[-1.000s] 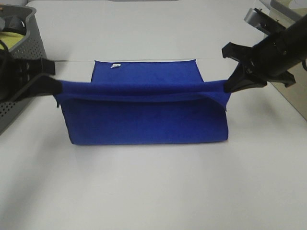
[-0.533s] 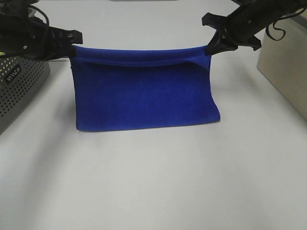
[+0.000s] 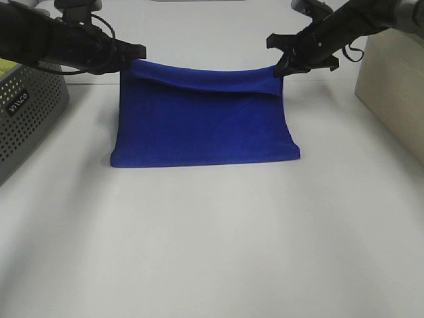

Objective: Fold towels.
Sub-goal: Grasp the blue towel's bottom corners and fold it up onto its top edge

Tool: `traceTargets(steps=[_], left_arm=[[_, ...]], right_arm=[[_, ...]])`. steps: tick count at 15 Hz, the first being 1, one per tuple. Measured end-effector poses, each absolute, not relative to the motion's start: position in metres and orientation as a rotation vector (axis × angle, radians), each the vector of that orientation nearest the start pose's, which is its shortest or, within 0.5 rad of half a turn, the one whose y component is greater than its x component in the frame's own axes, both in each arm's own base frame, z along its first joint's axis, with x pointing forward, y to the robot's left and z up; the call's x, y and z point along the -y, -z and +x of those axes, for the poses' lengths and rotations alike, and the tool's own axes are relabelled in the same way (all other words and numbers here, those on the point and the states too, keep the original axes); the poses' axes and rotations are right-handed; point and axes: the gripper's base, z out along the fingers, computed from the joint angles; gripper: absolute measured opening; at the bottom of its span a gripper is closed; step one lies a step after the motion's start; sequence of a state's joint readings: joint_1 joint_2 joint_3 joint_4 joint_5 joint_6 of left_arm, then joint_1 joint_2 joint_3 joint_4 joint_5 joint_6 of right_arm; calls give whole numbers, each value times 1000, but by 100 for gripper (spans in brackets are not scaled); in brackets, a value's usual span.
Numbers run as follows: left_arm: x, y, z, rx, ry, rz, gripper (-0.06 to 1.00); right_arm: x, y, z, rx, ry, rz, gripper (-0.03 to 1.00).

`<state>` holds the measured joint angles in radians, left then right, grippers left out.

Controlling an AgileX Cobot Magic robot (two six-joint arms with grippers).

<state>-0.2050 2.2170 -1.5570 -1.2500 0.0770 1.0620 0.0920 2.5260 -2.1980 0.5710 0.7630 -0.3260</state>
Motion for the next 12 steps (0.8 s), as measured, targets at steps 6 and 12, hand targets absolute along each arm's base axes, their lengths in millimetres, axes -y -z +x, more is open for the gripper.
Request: traceTargets(steps=[6,12], left_arm=[[112,-114,513,-2198,276,60,4],[112,-117,514,-2190,275,73,72]], right_arm=[[-81,-116,558,-2438,-513,-78,1],[-80,-118,558,-2433,-487,-75,71]])
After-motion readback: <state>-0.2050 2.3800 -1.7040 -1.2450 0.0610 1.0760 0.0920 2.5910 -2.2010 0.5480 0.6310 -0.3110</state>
